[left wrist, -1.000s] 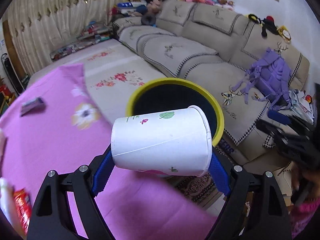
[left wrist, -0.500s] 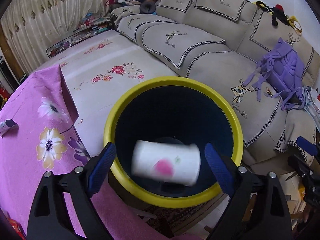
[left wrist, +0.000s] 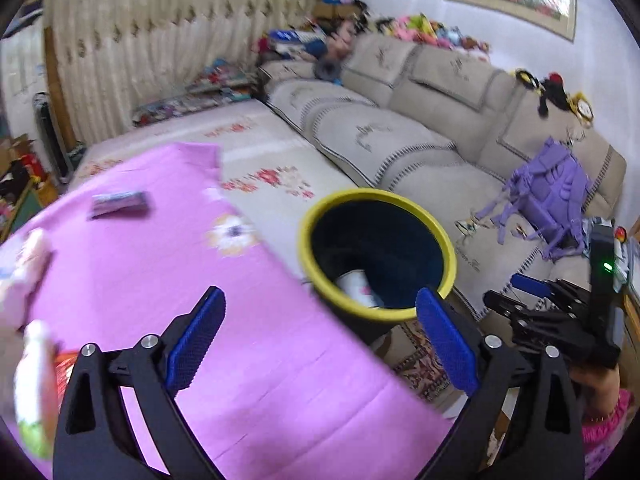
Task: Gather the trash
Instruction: 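Carry the paper cup over the bin and open the left gripper, then move the right gripper back to the red snack wrapper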
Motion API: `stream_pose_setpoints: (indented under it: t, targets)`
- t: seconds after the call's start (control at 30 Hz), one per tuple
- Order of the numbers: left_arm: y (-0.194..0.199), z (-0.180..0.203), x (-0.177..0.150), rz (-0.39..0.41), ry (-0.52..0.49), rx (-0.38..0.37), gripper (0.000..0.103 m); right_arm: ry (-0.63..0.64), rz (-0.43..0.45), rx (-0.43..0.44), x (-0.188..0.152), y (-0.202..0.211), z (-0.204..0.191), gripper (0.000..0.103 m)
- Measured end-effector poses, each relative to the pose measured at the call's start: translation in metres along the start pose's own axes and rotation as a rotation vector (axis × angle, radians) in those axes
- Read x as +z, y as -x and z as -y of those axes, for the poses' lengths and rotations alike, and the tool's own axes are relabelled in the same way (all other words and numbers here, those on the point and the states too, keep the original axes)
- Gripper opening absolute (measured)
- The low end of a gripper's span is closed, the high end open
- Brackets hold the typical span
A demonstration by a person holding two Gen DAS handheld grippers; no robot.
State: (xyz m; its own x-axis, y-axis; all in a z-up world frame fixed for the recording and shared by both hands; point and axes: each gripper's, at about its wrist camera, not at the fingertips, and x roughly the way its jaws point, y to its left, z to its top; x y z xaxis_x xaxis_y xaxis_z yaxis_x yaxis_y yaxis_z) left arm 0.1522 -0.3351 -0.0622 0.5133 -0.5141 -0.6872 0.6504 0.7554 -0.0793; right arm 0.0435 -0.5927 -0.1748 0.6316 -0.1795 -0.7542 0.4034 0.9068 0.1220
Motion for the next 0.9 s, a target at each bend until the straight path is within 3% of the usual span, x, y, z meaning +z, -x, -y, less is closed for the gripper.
stream_pose_setpoints:
  t: [0.2,0.57,0.67,0.77,0.9]
  targets:
    - [0.079,-0.062,-0.042,0.095,0.098,0.159,0.097,0.098,-0.010,0.087,0.008,-0.006,-0.066,0.067]
    - [0.198,-0.190,-0.113,0.184,0.293,0.505,0.098,0.329,-0.024,0.329,0.018,-0.010,-0.236,0.067]
    - [0.218,-0.212,-0.132,0.201,0.345,0.546,0.098,0.390,-0.038,0.388,0.013,-0.008,-0.287,0.067]
    - [0.227,-0.230,-0.142,0.204,0.386,0.541,0.098,0.442,-0.057,0.432,0.006,-0.008,-0.335,0.068]
    - [0.230,-0.236,-0.149,0.201,0.390,0.525,0.098,0.484,-0.083,0.433,-0.001,-0.015,-0.376,0.068]
